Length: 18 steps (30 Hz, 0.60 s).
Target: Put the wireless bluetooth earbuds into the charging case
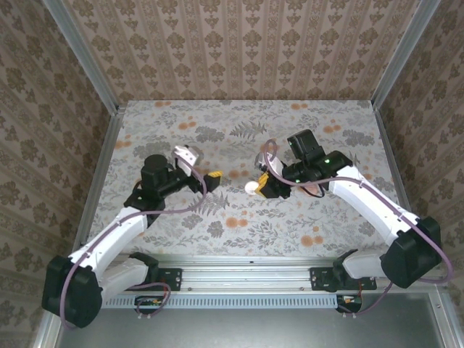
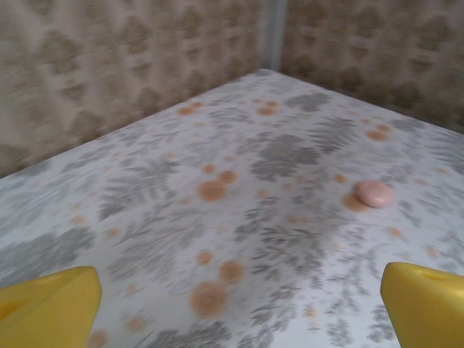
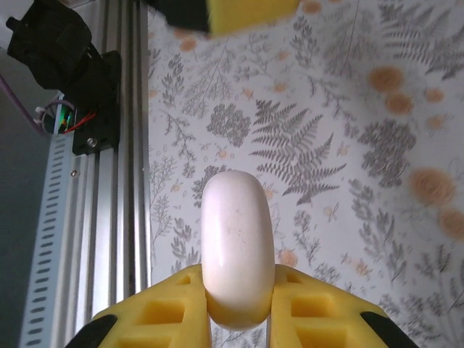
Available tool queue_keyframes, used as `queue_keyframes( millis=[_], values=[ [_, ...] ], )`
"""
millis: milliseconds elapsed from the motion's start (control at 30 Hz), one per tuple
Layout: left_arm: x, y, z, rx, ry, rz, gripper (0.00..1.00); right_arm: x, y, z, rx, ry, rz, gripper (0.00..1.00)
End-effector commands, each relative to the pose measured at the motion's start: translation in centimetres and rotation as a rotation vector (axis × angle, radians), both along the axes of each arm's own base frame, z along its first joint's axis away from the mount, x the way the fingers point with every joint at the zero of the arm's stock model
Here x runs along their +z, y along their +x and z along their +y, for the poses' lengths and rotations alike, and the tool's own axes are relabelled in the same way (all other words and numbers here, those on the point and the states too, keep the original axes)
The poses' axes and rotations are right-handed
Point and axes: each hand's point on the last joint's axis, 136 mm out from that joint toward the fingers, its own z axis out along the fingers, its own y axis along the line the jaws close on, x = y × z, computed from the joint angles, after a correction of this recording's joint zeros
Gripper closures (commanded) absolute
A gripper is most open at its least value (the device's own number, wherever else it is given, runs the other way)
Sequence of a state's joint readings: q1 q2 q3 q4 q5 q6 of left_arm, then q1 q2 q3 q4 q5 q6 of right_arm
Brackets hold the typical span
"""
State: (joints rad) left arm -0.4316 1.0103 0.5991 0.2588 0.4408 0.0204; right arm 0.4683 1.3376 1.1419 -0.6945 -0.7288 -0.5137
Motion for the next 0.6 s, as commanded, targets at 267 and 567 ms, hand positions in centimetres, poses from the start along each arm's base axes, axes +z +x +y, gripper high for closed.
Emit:
queue_keyframes(
  millis=[267,567],
  values=[
    [-3.3,4.3,8.3,0.465,-0.08,0.273,0.0,-5.1,2.2,-1.4,-0.284,-0.176,0.42,0.81],
    [-5.0,5.4,7.7,0.447,-0.051,0.358,0.0,-10.7,4.7,-4.3,-0.453,-0.291,0.657,0.82]
  ],
)
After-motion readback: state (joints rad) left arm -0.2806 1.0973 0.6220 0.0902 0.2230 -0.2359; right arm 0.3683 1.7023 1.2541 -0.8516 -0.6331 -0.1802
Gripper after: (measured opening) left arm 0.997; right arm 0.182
